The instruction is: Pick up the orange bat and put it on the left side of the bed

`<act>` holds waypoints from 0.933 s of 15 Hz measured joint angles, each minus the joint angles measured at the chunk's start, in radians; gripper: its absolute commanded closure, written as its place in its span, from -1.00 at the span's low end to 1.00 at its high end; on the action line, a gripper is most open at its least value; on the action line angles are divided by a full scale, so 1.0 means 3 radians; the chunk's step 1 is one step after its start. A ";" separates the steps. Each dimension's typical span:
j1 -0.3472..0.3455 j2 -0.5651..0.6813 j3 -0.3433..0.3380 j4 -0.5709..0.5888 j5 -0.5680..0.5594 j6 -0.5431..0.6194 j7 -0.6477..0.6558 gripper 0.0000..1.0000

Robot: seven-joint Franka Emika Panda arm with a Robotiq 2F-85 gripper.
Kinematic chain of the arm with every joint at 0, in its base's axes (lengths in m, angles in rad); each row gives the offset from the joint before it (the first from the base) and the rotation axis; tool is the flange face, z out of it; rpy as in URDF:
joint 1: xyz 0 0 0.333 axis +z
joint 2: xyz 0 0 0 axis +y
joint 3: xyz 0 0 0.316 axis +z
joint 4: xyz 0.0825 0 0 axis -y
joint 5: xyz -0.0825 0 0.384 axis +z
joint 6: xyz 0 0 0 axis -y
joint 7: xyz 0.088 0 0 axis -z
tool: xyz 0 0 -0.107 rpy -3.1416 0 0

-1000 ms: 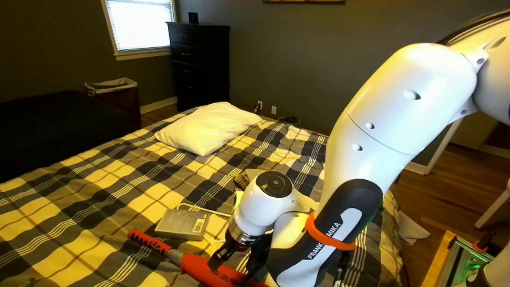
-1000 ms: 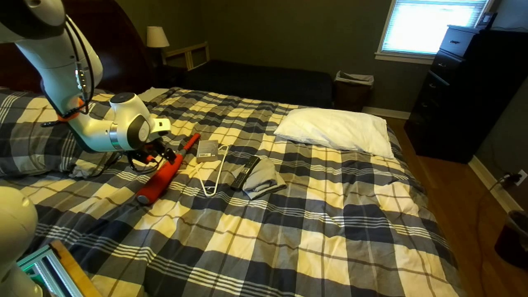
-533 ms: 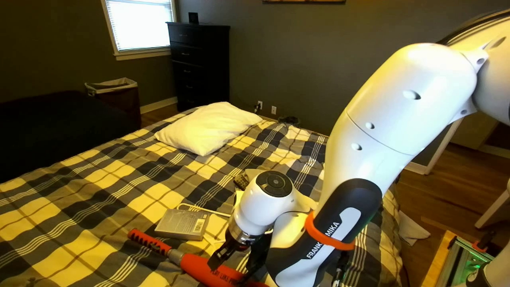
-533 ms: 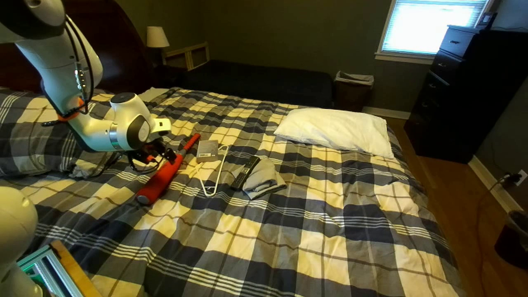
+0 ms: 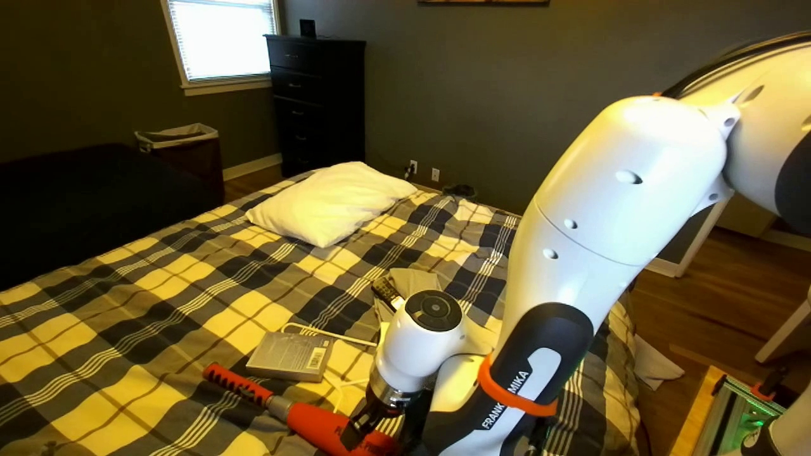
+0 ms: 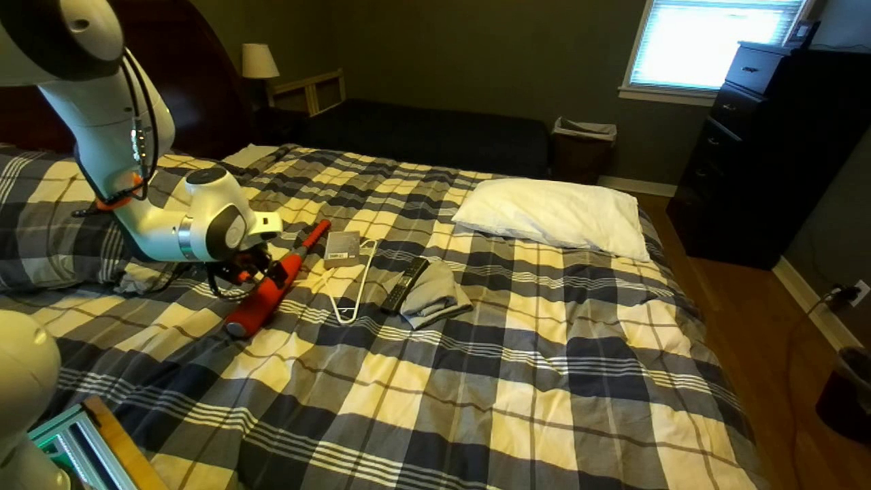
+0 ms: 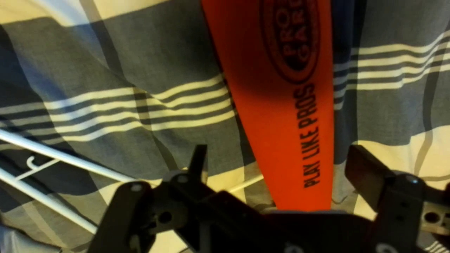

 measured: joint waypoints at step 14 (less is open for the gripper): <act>-0.1120 0.0471 0.1059 0.0148 0.0013 -0.0098 -0.0845 -1.00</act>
